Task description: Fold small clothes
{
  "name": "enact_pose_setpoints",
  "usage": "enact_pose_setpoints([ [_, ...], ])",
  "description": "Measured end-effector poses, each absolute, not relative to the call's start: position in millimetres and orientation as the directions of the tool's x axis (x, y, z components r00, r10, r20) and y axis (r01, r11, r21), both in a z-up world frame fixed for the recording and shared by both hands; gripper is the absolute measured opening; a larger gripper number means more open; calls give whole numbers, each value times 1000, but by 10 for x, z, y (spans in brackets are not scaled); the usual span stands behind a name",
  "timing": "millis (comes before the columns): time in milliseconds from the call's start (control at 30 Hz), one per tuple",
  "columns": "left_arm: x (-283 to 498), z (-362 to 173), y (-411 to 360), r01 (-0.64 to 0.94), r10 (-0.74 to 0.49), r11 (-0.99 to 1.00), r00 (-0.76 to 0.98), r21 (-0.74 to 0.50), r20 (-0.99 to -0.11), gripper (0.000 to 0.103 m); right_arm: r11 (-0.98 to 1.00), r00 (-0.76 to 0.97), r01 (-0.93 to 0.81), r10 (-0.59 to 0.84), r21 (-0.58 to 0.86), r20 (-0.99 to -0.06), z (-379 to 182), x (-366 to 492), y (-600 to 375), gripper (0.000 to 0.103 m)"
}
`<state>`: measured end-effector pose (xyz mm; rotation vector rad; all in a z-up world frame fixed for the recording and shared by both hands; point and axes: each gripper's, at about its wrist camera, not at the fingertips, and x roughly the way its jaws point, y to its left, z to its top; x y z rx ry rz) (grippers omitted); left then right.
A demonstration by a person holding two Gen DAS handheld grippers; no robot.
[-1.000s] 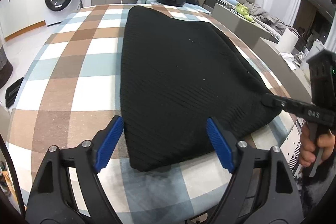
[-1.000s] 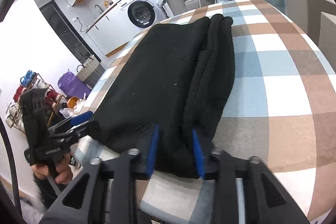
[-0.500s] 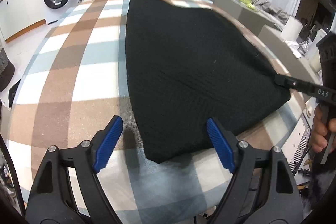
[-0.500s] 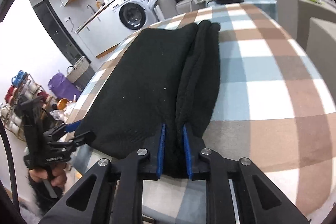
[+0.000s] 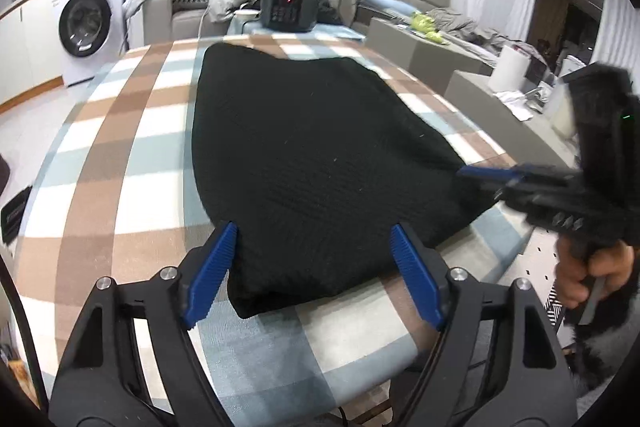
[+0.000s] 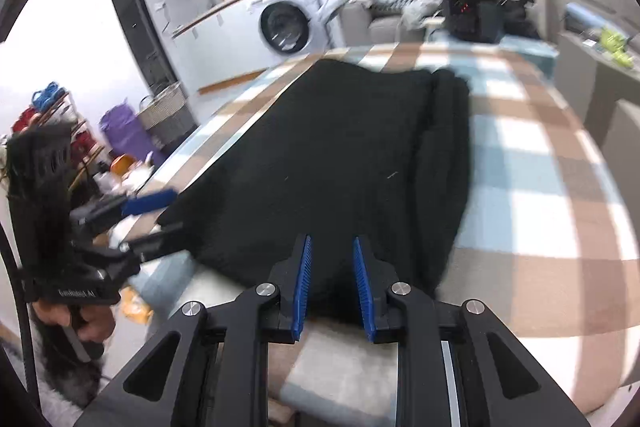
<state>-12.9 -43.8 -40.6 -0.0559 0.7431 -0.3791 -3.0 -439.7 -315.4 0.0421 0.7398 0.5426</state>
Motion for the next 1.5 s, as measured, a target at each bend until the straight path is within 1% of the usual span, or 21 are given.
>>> enact_pose_setpoints([
  [100,-167,-354,-419,332,-378,922,673,-198,-635,68,853,589,-477,488,210,-644,-3225,-26,-4262,22],
  [167,-201,-308,-433,341,-380,921,672,-190,-635,68,848,576,-485,495,216,-651,-3297,18,-4199,22],
  [233,-259,-259,-442,372,-391,913,685,-166,-615,68,844,559,-485,501,230,-661,-3367,66,-4159,25],
  [300,-258,-277,-454,378,-400,910,685,-172,-608,67,839,551,-492,508,234,-662,-3414,88,-4140,28],
  [400,-147,-493,-530,379,-406,904,623,-196,-669,53,837,548,-499,506,226,-666,-3438,82,-4141,28],
  [500,-84,-695,-571,365,-351,919,581,-150,-735,52,846,564,-490,491,209,-664,-3420,58,-4257,28],
  [633,-139,-731,-521,403,-362,905,559,-137,-746,52,864,584,-445,480,236,-655,-3383,1,-4547,28],
  [700,-162,-735,-476,406,-376,901,557,-152,-740,52,873,597,-421,470,244,-650,-3353,-51,-4670,28],
  [733,-156,-731,-463,404,-380,901,557,-159,-738,52,862,591,-421,498,283,-635,-3333,-62,-4739,28],
  [800,-167,-708,-443,397,-390,901,562,-175,-730,53,861,599,-406,505,307,-622,-3288,-54,-4806,29],
  [900,-163,-622,-400,375,-399,905,593,-199,-699,53,867,620,-401,494,294,-610,-3233,8,-4782,29],
  [1000,-114,-608,-335,327,-382,919,614,-218,-691,53,872,635,-409,484,269,-603,-3201,88,-4764,30],
  [1033,-97,-613,-312,312,-378,923,617,-227,-691,53,870,633,-407,488,278,-601,-3202,146,-4760,32],
  [1100,-63,-643,-278,294,-380,923,607,-246,-698,53,873,609,-399,482,281,-630,-3255,273,-4726,32],
  [1200,-55,-667,-295,301,-370,926,607,-227,-703,53,863,570,-413,495,292,-656,-3364,351,-4678,32],
  [1367,-29,-721,-322,306,-363,927,599,-216,-714,53,819,553,-400,573,411,-605,-3397,539,-4697,33],
  [1400,-26,-725,-323,306,-365,927,598,-218,-714,53,819,564,-391,574,420,-594,-3391,581,-4692,29],
  [1433,-22,-731,-323,305,-367,926,597,-221,-713,53,825,576,-372,565,426,-591,-3395,635,-4690,8],
  [1467,-18,-735,-322,304,-367,926,597,-222,-714,53,828,581,-352,559,437,-592,-3396,681,-4687,8],
  [1500,-22,-735,-323,303,-366,927,597,-222,-713,53,815,588,-369,577,446,-567,-3352,667,-4684,8],
])
